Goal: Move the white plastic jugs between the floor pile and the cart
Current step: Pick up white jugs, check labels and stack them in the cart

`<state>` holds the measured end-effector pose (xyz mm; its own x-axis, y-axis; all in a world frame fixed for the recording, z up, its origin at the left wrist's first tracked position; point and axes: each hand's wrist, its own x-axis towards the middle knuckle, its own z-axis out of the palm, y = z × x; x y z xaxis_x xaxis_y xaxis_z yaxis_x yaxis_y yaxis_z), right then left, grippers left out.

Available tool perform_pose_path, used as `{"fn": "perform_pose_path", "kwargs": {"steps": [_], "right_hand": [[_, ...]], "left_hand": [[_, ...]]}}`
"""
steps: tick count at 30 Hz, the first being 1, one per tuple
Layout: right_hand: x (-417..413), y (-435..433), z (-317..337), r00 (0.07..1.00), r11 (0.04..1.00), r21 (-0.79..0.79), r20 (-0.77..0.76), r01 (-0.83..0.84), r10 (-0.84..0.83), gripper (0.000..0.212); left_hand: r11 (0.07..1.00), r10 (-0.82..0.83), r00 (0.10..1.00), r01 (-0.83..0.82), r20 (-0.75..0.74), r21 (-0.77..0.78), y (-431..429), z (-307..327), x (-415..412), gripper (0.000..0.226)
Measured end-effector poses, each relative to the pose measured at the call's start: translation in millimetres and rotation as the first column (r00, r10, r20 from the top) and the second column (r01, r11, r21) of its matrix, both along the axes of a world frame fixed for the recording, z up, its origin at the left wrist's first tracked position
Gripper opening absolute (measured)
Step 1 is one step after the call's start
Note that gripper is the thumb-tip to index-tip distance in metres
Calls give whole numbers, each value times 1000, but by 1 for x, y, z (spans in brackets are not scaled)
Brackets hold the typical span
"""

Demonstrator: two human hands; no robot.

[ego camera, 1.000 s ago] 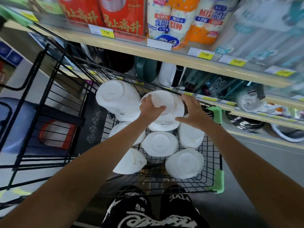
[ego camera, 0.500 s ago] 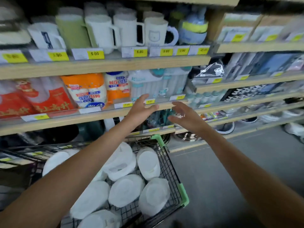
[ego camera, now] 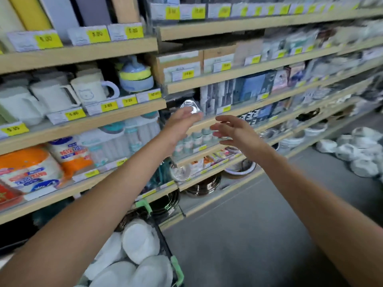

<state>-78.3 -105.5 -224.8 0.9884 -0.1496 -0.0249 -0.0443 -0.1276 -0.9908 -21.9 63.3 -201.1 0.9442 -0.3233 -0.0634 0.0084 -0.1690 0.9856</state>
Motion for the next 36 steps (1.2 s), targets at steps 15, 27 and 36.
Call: {"fn": "perform_pose_path", "kwargs": {"steps": [15,27,36], "right_hand": [[-17,-230,-20,997,998,51,-70,42,-39,16],[41,-435,-77,950,964,59,-195,261,-245,17],[108,-622,-90,850,879,40,-279,475,-447,21]], "left_hand": [[1000,-16,999,16,-48,17,-238,-26,-5,40],[961,-237,959,254,-156,104,-450,-96,98,43],[876,-438,868,470,-233,107,-671,-105,186,14]]}}
